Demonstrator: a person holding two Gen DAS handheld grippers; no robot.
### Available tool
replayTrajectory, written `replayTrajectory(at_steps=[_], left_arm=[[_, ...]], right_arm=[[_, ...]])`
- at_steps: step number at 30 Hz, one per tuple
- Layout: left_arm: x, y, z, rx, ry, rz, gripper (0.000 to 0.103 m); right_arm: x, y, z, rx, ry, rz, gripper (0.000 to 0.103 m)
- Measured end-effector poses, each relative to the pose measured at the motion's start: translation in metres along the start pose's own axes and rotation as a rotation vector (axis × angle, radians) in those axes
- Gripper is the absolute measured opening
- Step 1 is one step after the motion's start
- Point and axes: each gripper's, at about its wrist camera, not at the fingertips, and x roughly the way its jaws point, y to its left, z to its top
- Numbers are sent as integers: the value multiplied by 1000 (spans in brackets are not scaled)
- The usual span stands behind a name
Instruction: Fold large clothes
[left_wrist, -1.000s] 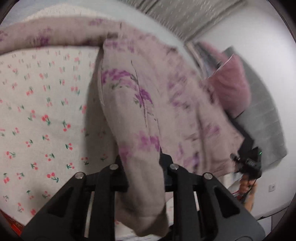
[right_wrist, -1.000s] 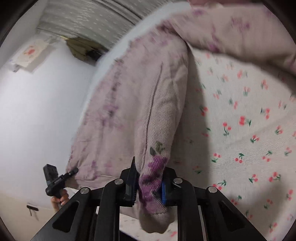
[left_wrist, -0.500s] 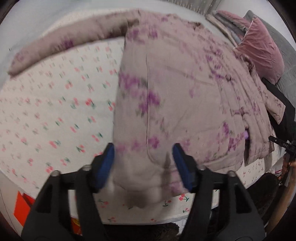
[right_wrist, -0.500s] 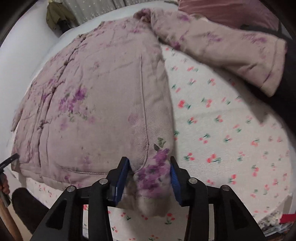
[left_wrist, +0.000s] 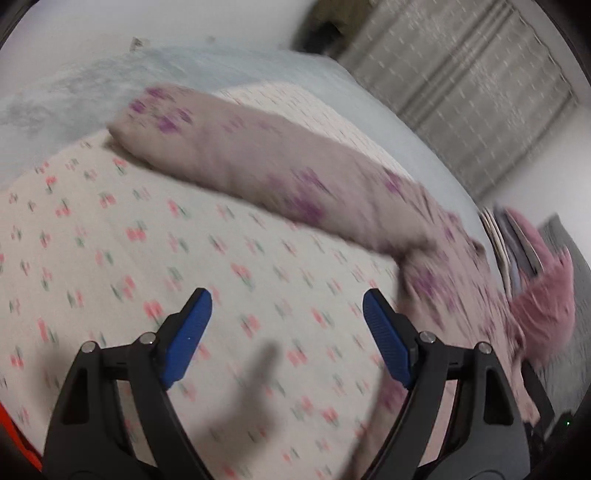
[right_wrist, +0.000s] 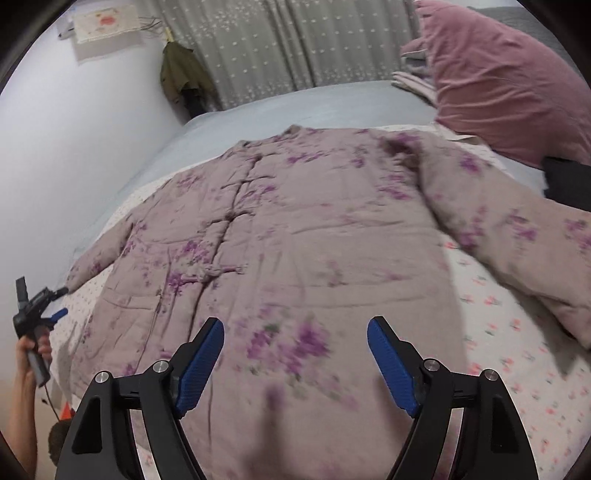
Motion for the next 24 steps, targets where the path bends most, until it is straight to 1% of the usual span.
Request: replayTrajectory(at_steps=[1, 2, 4, 6, 7, 8, 10, 11, 12, 13, 14, 15, 16, 17, 18, 19, 20, 21, 22, 23, 24], left_arm=[[7, 8, 8, -25, -23, 14, 84], [16, 17, 16, -60, -30, 24, 84], [35, 35, 30, -134, -27, 31, 84], [49, 48, 40, -185, -34, 41, 84], [54, 52, 46, -198, -56, 43, 84], [60, 55, 56, -201, -106, 50, 83], [69, 56, 72, -201, -158, 90, 76], [73, 57, 79, -209, -165, 111, 66], [77, 59, 84, -222, -174, 129, 39], [82, 59, 92, -235, -175, 161, 20], [81, 57, 98, -222, -174, 185, 14], [69, 51, 103, -205, -238, 183, 13], [49, 47, 105, -189, -347, 164, 13], [38, 44, 106, -166, -411, 175, 13], [33, 38, 110, -118, -449, 263, 14], [40, 35, 116, -68, -428, 349, 16], [53, 35, 121, -39, -352, 419, 22], [64, 36, 124, -35, -278, 454, 22], [72, 37, 125, -51, -212, 469, 22], [70, 36, 121, -74, -194, 463, 24], [66, 34, 117, -95, -201, 456, 36]], right_arm=[[12, 5, 3, -13, -2, 2, 81], [24, 9, 5, -26, -8, -1, 81], [44, 14, 4, -50, -7, -21, 81], [63, 15, -1, -68, 7, -36, 81], [72, 14, -2, -69, 17, -37, 81], [78, 13, -4, -69, 26, -39, 81], [89, 10, -6, -77, 37, -44, 81], [91, 8, -8, -82, 37, -44, 81], [92, 6, -9, -87, 35, -44, 81], [94, 6, -8, -89, 32, -46, 81], [94, 5, -8, -91, 29, -49, 81], [93, 4, -9, -93, 28, -51, 81], [93, 4, -9, -98, 29, -51, 81], [91, 4, -10, -102, 28, -53, 81], [91, 5, -10, -109, 27, -57, 81], [91, 6, -10, -115, 27, -60, 81], [92, 6, -11, -121, 31, -65, 81], [92, 7, -10, -125, 33, -67, 81], [92, 7, -10, -128, 34, -68, 81], [91, 6, -10, -126, 30, -67, 81], [90, 6, -10, -123, 28, -67, 81]])
